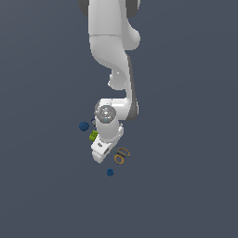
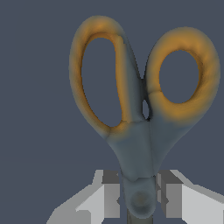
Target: Pick up a designated object from a clutter of objects.
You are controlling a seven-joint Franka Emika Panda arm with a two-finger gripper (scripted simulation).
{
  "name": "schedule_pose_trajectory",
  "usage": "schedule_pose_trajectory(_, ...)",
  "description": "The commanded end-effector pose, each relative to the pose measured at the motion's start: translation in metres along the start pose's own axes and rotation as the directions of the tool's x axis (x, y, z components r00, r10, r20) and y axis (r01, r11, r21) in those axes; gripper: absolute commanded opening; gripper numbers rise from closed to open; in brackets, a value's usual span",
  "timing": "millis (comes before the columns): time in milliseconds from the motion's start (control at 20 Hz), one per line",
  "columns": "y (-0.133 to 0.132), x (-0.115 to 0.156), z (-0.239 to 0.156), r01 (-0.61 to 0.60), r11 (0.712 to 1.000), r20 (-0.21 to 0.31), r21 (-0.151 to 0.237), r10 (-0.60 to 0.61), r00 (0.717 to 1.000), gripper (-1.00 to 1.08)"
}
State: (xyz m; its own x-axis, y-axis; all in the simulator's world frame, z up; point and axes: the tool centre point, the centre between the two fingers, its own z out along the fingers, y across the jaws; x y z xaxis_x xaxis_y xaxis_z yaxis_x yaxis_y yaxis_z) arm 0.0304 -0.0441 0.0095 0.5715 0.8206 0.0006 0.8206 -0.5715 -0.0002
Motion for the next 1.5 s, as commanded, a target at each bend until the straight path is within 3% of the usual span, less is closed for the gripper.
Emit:
schedule_pose_trajectory(0, 0.0, 0.0, 0.0, 0.0, 1.0, 0.0, 0.0, 0.0, 1.0, -1.0)
schedule_pose_trajectory(600, 0.01, -0.01, -0.05, 0.0, 1.0, 0.0, 0.0, 0.0, 1.0, -1.0)
schedule_pose_trajectory(1450, 0.046, -0.042, -0.229, 0.0, 1.0, -0.001, 0.001, 0.0, 1.0, -1.0)
